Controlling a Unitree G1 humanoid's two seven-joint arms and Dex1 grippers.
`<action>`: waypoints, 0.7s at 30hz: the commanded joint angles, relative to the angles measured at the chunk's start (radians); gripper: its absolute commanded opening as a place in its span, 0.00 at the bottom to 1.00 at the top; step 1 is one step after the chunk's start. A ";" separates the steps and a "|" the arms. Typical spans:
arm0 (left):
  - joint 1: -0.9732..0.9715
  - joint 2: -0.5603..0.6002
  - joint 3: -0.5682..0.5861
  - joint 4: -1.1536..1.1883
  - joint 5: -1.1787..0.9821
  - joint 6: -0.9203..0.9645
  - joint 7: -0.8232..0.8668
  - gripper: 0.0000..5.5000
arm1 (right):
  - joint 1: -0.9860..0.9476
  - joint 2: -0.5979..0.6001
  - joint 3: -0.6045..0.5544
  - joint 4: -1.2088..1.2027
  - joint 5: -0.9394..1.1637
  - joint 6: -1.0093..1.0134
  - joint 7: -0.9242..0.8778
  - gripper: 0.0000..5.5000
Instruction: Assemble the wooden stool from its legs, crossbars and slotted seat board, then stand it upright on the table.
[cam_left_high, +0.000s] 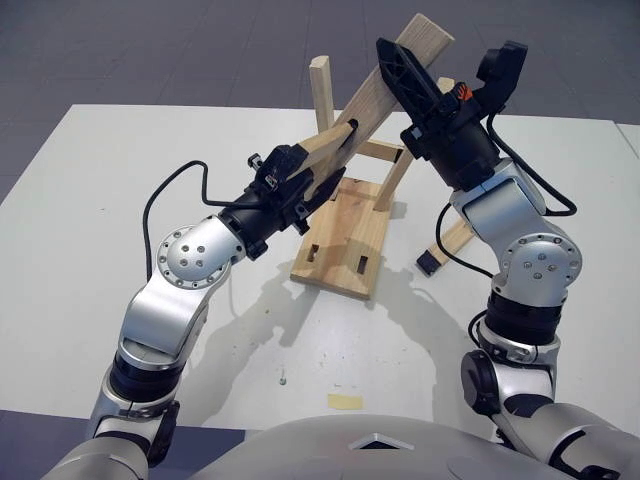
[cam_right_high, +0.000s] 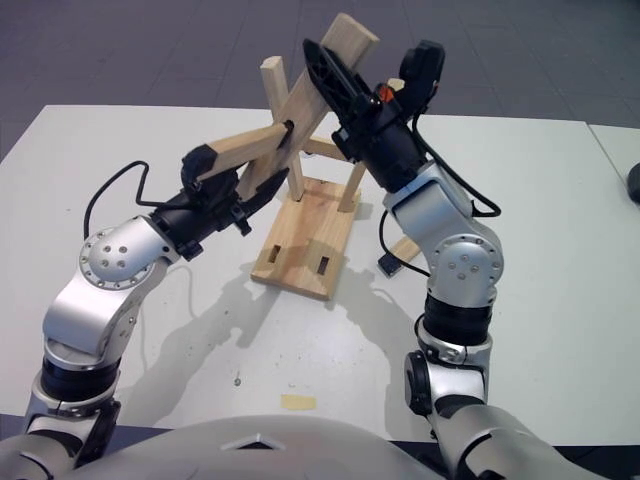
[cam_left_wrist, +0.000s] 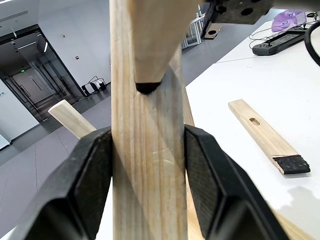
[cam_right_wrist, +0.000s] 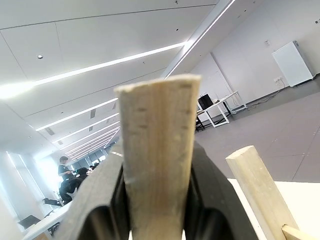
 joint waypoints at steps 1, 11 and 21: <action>0.003 -0.008 0.007 0.006 0.021 -0.004 0.013 0.37 | 0.035 -0.001 0.018 -0.013 -0.027 0.012 -0.010 0.19; 0.001 -0.018 0.014 0.010 0.019 0.002 0.006 0.37 | 0.073 -0.008 0.066 -0.033 -0.096 0.010 0.034 0.19; 0.021 -0.010 0.023 -0.002 -0.023 0.053 -0.032 0.37 | 0.133 0.010 0.053 -0.020 -0.071 0.034 0.008 0.19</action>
